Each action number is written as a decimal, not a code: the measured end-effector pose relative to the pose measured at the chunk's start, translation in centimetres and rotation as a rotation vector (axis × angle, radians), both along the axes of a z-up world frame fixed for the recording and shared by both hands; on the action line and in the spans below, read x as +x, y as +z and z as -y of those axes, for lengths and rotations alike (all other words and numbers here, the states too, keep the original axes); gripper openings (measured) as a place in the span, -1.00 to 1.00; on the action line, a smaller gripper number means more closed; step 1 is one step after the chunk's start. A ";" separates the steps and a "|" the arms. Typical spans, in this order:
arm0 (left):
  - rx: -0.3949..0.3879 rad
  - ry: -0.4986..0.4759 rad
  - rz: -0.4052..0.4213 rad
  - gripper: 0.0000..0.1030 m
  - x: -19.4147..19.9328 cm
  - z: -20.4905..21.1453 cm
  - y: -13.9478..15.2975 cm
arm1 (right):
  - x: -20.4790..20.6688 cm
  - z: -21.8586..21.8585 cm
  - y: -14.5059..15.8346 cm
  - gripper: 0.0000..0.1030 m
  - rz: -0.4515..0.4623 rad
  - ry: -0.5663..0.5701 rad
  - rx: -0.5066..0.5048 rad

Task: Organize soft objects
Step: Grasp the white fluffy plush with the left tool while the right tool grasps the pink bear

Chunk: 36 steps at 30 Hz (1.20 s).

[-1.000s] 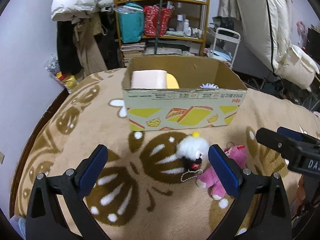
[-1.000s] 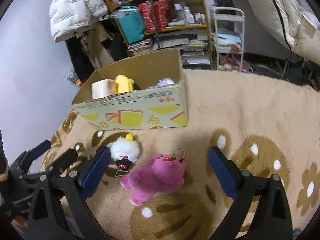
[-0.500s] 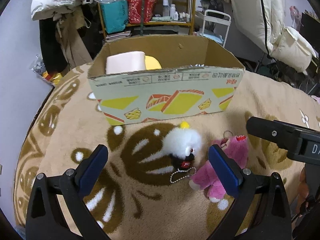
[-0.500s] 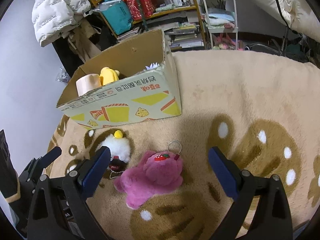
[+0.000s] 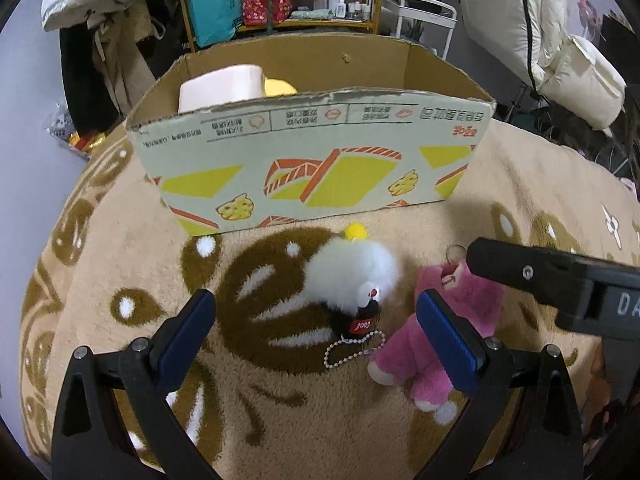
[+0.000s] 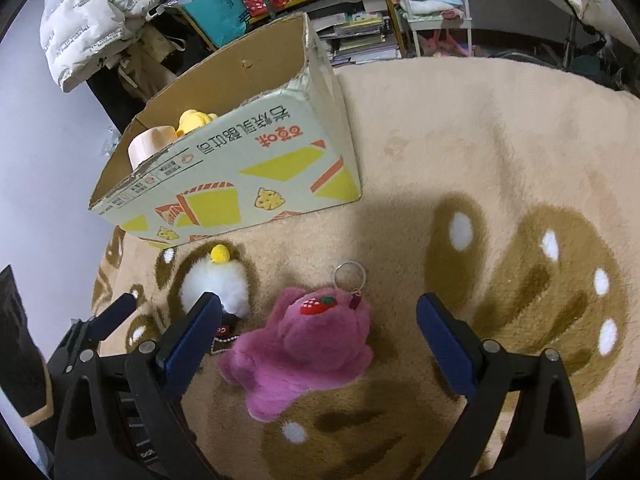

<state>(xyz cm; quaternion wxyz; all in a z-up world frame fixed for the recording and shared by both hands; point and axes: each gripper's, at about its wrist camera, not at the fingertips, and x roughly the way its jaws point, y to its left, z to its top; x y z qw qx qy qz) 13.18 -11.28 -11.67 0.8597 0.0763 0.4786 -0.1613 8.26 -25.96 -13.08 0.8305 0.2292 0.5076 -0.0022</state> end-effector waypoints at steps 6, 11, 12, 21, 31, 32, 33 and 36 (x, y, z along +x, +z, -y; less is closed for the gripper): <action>-0.018 0.020 -0.027 0.93 1.1 -0.1 -0.9 | 0.6 -0.6 -1.1 0.86 -0.042 0.017 0.027; -0.005 0.010 -0.042 0.93 2.1 0.5 -2.1 | 0.7 -0.5 -2.0 0.51 -0.076 0.008 0.084; 0.000 0.008 -0.044 0.93 2.2 0.6 -2.4 | 0.7 -0.5 -2.2 0.45 -0.085 0.005 0.089; -0.020 0.032 -0.098 0.66 3.9 0.7 -4.5 | 0.8 -0.1 -2.7 0.22 -0.101 0.000 0.128; 0.004 0.025 -0.083 0.33 4.1 0.6 -5.2 | 1.2 0.3 -4.0 0.22 -0.138 -0.003 0.161; 0.001 0.025 -0.087 0.26 3.9 0.7 -5.1 | 1.2 0.2 -4.1 0.22 -0.140 -0.002 0.157; -0.006 0.027 -0.091 0.21 3.8 0.7 -5.1 | 1.3 0.1 -4.0 0.22 -0.141 0.003 0.149; -0.029 0.018 -0.097 -0.04 3.3 0.5 -5.0 | 1.4 -0.3 -3.9 0.04 -0.134 0.016 0.127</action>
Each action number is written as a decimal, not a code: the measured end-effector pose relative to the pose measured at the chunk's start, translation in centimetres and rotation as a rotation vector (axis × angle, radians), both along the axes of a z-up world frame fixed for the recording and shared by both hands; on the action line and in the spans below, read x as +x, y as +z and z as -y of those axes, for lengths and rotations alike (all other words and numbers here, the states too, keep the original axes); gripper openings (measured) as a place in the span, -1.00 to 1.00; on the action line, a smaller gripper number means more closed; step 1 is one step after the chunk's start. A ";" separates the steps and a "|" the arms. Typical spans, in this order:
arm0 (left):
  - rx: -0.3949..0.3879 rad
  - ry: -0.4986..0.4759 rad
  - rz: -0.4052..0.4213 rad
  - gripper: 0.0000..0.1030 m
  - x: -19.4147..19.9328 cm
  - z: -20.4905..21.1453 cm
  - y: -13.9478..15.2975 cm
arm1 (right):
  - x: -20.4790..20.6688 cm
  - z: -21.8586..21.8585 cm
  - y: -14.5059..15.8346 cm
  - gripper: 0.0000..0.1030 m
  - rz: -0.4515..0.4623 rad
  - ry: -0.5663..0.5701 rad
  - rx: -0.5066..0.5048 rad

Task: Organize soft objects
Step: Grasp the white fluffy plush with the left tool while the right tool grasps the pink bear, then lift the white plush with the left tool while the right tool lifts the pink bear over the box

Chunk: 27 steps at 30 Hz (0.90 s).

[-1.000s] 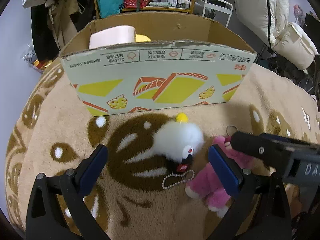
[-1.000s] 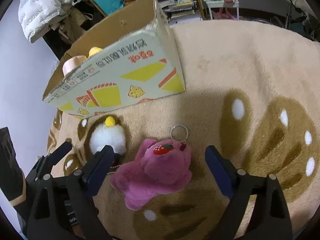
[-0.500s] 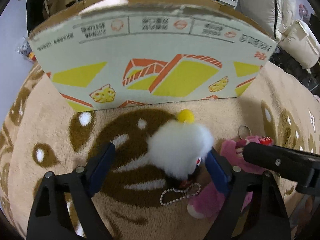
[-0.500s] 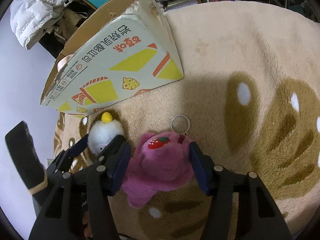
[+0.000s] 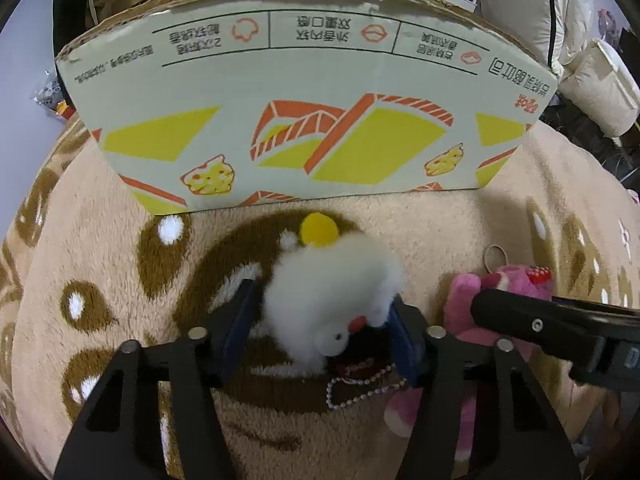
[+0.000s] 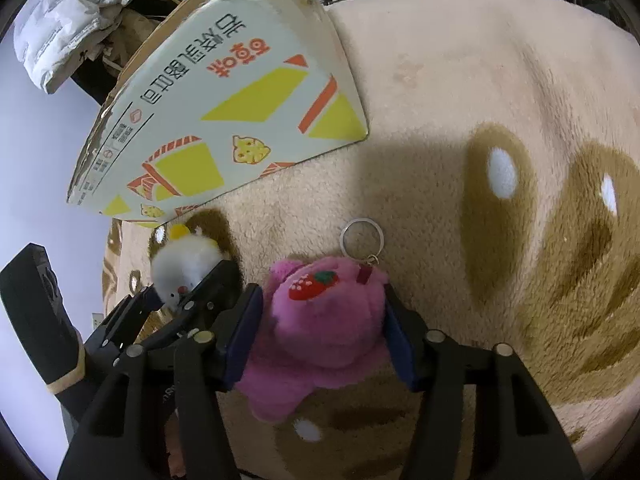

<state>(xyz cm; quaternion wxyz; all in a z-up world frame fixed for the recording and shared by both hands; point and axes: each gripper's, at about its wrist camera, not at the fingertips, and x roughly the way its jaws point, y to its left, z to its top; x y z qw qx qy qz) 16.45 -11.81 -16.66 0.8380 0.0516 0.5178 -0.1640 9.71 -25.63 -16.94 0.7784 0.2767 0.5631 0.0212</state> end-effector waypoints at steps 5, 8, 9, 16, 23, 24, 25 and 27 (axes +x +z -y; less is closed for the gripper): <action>-0.026 0.001 -0.007 -0.36 -1.0 -1.5 0.2 | 0.2 -0.9 0.8 0.03 0.046 0.038 -0.033; -0.013 0.000 0.004 -0.38 -1.6 -1.7 0.4 | 0.1 -1.4 1.5 0.02 0.082 0.056 -0.071; -0.009 0.003 0.008 -0.38 -1.7 -1.4 0.7 | 0.1 -1.4 1.6 0.02 0.092 0.060 -0.078; 0.002 0.064 0.076 -0.38 -4.2 -3.8 3.5 | -0.5 -2.0 4.0 0.02 0.198 0.080 -0.175; 0.023 0.106 0.222 -0.37 -7.1 -5.4 7.5 | -1.4 -2.4 7.2 0.02 0.343 0.098 -0.272; 0.025 0.111 0.241 -0.37 -7.2 -5.2 8.0 | -1.6 -2.3 7.6 0.02 0.363 0.098 -0.289; 0.024 0.114 0.252 -0.37 -7.1 -4.4 8.4 | -1.8 -2.5 8.1 0.02 0.387 0.099 -0.307; 0.020 0.121 0.285 -0.37 -7.5 -4.6 9.5 | -2.1 -2.9 9.2 0.01 0.439 0.099 -0.347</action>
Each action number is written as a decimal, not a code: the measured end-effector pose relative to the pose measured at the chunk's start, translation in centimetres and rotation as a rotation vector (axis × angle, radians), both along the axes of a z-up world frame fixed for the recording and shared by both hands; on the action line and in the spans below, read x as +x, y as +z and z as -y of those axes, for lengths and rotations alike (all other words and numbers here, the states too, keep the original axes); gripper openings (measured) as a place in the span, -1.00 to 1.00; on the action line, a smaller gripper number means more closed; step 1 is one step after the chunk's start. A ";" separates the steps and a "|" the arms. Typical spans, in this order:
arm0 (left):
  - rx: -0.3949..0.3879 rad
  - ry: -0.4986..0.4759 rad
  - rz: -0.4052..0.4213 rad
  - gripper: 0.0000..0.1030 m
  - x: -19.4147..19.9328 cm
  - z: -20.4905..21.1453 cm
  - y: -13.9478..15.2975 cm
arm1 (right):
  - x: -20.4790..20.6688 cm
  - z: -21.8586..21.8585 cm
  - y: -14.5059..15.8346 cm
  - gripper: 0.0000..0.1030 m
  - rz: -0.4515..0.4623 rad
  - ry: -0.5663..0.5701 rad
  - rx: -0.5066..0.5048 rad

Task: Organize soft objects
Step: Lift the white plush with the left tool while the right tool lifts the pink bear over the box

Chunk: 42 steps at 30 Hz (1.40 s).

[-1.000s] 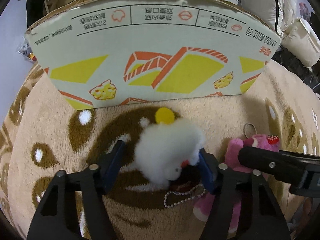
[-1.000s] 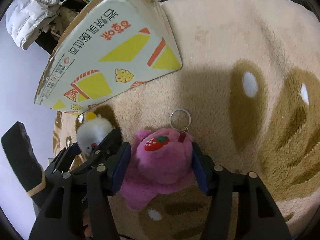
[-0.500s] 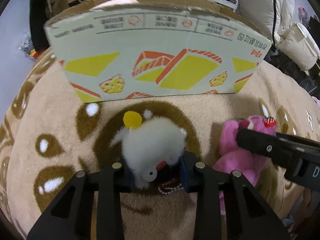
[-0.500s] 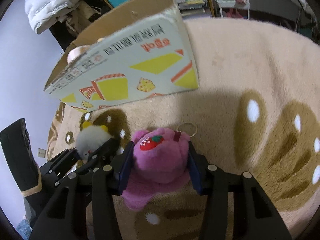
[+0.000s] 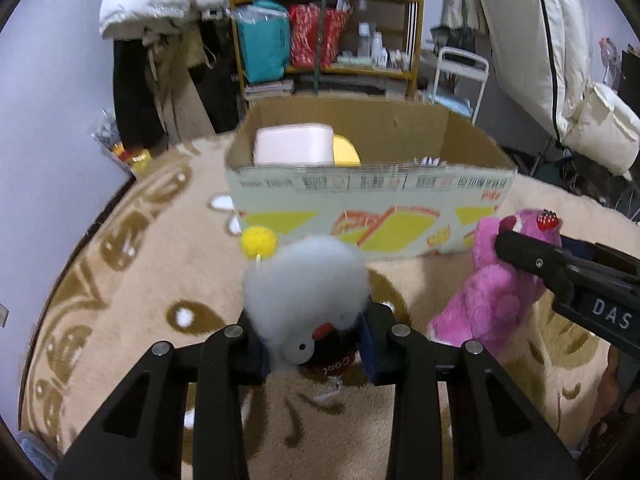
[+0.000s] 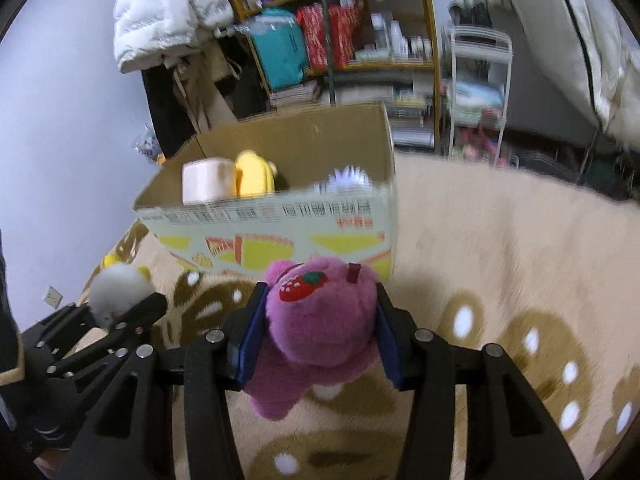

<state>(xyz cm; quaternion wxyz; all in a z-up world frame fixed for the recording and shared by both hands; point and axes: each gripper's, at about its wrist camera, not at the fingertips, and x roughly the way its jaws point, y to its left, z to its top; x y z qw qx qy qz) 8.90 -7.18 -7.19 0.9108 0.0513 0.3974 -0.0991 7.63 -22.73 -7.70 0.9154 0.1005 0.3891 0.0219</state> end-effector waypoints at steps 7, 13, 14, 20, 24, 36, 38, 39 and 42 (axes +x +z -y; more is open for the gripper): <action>-0.008 0.016 0.120 -0.37 -0.6 -0.5 3.4 | -1.6 -2.1 3.8 0.00 0.214 0.002 -0.145; -0.015 0.019 0.211 -0.37 -1.6 -0.6 5.7 | -2.3 -3.6 5.6 0.00 0.321 0.039 -0.261; -0.018 0.019 0.219 -0.37 -1.6 -0.6 5.9 | -2.5 -3.9 5.9 0.00 0.331 0.043 -0.273; -0.030 0.022 0.272 -0.37 -2.1 -0.8 7.7 | -2.9 -4.4 7.0 0.00 0.371 0.053 -0.293; -0.034 0.007 0.310 -0.37 -2.2 -0.5 9.0 | -2.8 -4.3 7.5 0.00 0.391 0.056 -0.288; -0.024 -0.018 0.417 -0.37 0.8 1.1 12.1 | -0.3 -4.3 9.3 0.00 0.449 0.086 -0.310; -0.019 -0.020 0.430 -0.37 1.6 1.2 12.5 | 0.3 -4.3 9.7 0.00 0.459 0.093 -0.314; -0.018 -0.022 0.433 -0.37 1.9 1.2 12.6 | 0.5 -4.2 9.8 0.00 0.461 0.094 -0.313; 0.005 -0.031 0.446 -0.36 2.9 1.4 12.9 | 1.6 -3.6 10.3 0.00 0.467 0.097 -0.305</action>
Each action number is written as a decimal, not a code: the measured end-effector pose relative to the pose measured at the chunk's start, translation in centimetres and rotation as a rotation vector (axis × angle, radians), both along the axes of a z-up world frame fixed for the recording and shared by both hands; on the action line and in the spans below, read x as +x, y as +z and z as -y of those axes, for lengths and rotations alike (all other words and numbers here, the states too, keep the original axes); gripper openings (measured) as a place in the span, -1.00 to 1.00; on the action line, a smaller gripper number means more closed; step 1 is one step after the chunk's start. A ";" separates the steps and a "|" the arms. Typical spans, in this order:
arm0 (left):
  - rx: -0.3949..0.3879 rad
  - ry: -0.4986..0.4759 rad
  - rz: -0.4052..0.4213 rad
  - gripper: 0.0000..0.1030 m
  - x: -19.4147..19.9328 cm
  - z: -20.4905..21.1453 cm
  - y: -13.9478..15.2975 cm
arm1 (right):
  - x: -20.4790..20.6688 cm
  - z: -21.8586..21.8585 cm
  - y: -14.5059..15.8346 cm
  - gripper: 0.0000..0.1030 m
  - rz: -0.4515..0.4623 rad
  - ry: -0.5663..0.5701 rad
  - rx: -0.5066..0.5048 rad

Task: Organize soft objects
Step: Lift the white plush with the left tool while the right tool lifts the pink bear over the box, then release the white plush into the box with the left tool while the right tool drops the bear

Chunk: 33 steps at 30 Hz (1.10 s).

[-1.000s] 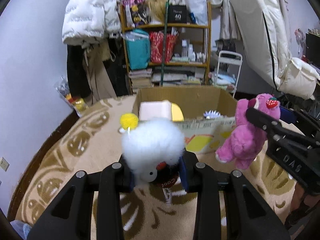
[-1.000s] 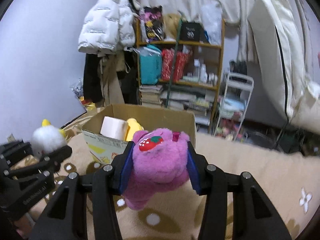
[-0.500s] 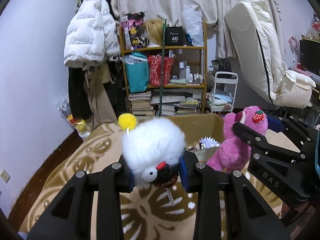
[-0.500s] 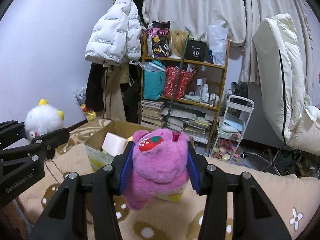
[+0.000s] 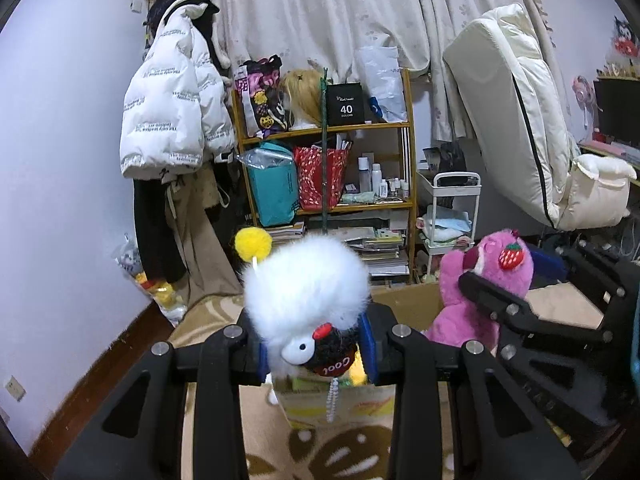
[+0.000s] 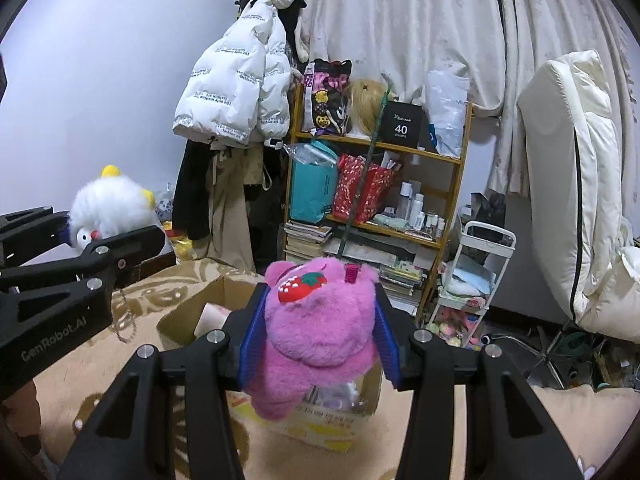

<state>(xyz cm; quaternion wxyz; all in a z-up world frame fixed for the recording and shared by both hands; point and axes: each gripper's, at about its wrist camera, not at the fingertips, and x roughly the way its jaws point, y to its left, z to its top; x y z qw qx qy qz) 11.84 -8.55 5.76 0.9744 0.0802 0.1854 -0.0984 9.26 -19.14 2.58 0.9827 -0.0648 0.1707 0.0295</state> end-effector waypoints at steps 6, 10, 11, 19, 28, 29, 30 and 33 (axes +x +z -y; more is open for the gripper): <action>0.012 -0.016 -0.002 -0.36 2.5 0.3 -0.4 | 2.0 1.2 0.7 0.00 0.020 0.001 0.005; -0.018 -0.015 -0.038 -0.36 3.8 0.1 -1.9 | 3.2 2.0 0.0 0.01 -0.003 -0.010 0.025; -0.017 -0.017 -0.047 -0.36 4.1 0.3 -2.4 | 3.4 2.2 -0.3 0.01 -0.012 -0.015 0.041; -0.013 -0.058 -0.127 -0.35 6.2 1.6 -5.7 | 5.1 3.4 -2.8 0.01 -0.085 -0.048 0.081; -0.007 -0.113 -0.199 -0.31 7.0 2.3 -8.1 | 6.0 3.6 -4.9 0.01 -0.129 -0.024 0.120; -0.011 -0.112 -0.208 -0.31 7.1 2.3 -8.3 | 6.0 3.7 -4.9 0.01 -0.129 -0.027 0.127; -0.016 -0.112 -0.218 -0.28 7.3 2.3 -8.5 | 6.1 3.9 -5.0 0.01 -0.133 -0.027 0.133; -0.016 -0.092 -0.243 0.26 7.6 2.3 -9.0 | 6.2 4.5 -5.1 0.01 -0.143 -0.032 0.160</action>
